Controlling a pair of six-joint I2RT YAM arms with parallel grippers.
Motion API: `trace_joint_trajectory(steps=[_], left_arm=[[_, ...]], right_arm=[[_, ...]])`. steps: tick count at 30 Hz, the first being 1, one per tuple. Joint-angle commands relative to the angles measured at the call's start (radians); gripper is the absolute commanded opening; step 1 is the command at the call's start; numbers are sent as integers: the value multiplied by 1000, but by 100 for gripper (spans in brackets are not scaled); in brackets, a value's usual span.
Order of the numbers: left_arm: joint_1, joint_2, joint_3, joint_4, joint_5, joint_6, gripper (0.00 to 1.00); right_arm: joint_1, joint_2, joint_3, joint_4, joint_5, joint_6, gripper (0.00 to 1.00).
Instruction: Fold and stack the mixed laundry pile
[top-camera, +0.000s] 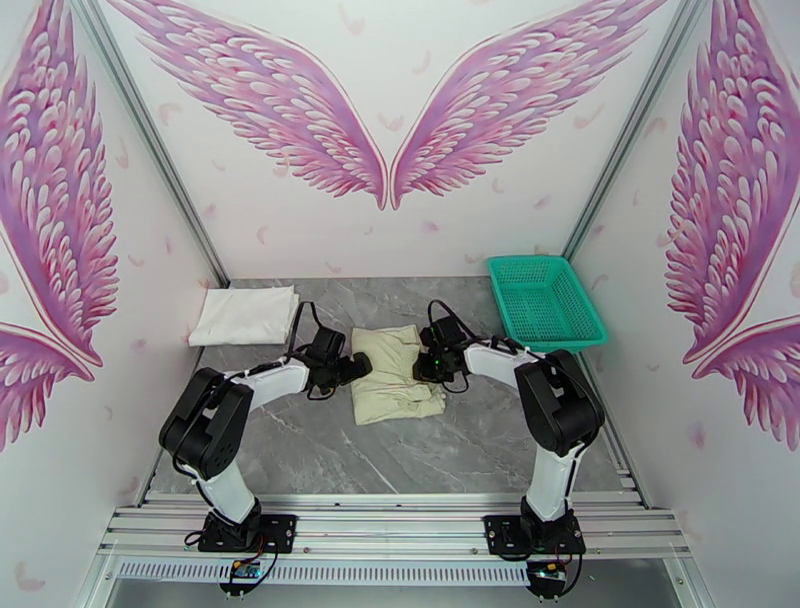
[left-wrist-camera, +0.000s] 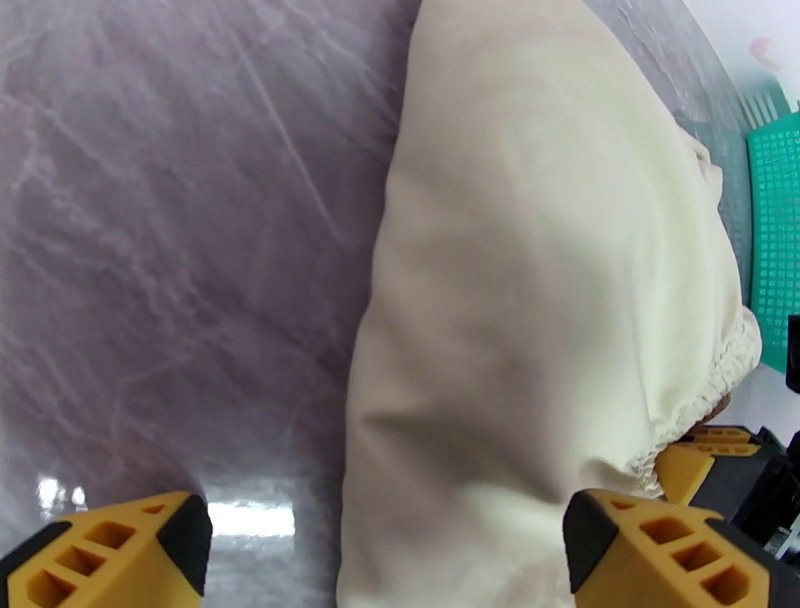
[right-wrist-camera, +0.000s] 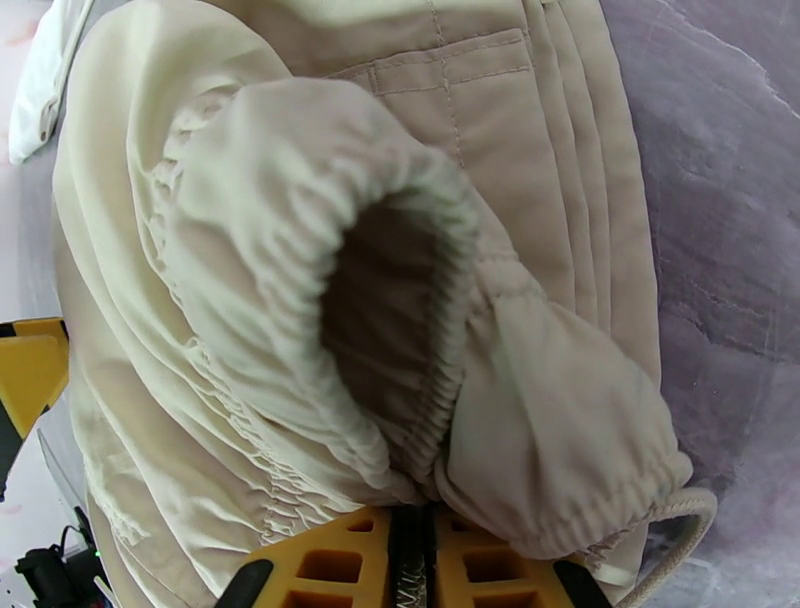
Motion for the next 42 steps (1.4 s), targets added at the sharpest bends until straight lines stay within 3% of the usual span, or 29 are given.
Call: trace_joint_trajectory(steps=[1, 6, 10, 15, 20, 26, 30, 34, 38, 42], left_arm=[[7, 64, -20, 148, 73, -54, 97], [4, 51, -16, 139, 85, -72, 88], [24, -5, -9, 55, 71, -42, 87], [108, -100, -44, -38, 85, 57, 90], [212, -173, -76, -85, 144, 146, 91], [286, -220, -122, -84, 202, 186, 91], [303, -235, -158, -72, 216, 188, 91], [310, -247, -183, -70, 218, 189, 91], [311, -254, -196, -58, 219, 181, 92], [295, -243, -204, -21, 234, 162, 93]], right_arm=[[-21, 31, 7, -35, 55, -14, 17], [-23, -100, -23, -15, 42, -54, 18], [23, -294, -66, 11, 134, -208, 40], [197, -459, -183, 137, 233, -536, 63], [392, -480, -326, 314, 228, -886, 69], [511, -294, -283, 305, 308, -1155, 76], [524, -170, -223, 316, 372, -1205, 74], [523, -60, -156, 303, 439, -1232, 63], [518, 1, -130, 312, 460, -1228, 42], [508, -35, -153, 367, 427, -1176, 16]])
